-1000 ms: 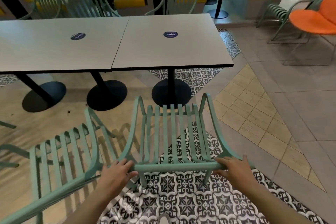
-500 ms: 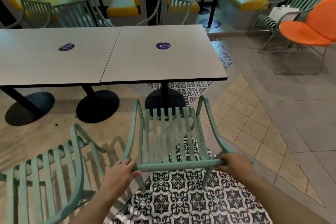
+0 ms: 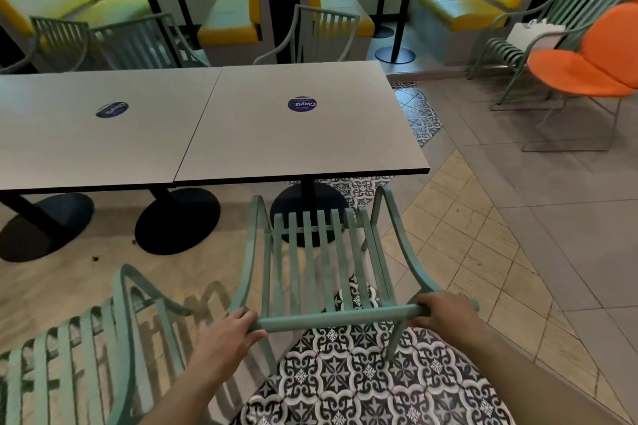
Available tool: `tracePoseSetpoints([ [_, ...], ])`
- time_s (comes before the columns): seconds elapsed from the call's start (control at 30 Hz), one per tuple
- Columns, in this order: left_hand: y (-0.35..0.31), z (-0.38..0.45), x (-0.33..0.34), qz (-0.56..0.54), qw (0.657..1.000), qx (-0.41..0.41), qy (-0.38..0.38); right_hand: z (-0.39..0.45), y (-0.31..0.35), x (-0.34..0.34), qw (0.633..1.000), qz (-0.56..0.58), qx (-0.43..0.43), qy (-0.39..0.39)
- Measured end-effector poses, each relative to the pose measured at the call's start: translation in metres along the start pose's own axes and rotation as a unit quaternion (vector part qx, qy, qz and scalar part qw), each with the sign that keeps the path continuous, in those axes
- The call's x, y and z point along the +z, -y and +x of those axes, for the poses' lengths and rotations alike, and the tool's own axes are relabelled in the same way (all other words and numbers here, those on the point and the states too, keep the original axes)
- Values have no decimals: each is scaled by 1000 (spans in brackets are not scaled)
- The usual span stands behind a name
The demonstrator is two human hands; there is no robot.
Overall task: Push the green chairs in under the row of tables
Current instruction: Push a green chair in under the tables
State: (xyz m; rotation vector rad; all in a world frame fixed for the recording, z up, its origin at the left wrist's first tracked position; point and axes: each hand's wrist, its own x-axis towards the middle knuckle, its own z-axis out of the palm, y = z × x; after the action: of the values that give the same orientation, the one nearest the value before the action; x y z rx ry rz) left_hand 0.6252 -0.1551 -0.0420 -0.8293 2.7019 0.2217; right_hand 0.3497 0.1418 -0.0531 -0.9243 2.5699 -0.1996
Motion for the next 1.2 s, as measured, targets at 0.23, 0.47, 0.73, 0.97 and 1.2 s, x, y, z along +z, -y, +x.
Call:
tracePoseSetpoints([
  [0.23, 2, 30, -8, -10, 1000, -6, -8, 30, -5, -5, 1000, -3, -6, -6],
  [0.47, 7, 59, -16, 10, 999, 10, -43, 60, -4, -12, 1000, -17, -1, -9],
  [0.73, 11, 82, -19, 12, 999, 2, -47, 77, -3, -18, 1000, -24, 7, -10],
  [0.97, -3, 88, -21, 0, 999, 2, -54, 86, -10, -30, 999, -31, 18, -10],
  [1.2, -5, 89, -22, -6, 999, -9, -39, 84, -6, -32, 999, -37, 30, -7],
])
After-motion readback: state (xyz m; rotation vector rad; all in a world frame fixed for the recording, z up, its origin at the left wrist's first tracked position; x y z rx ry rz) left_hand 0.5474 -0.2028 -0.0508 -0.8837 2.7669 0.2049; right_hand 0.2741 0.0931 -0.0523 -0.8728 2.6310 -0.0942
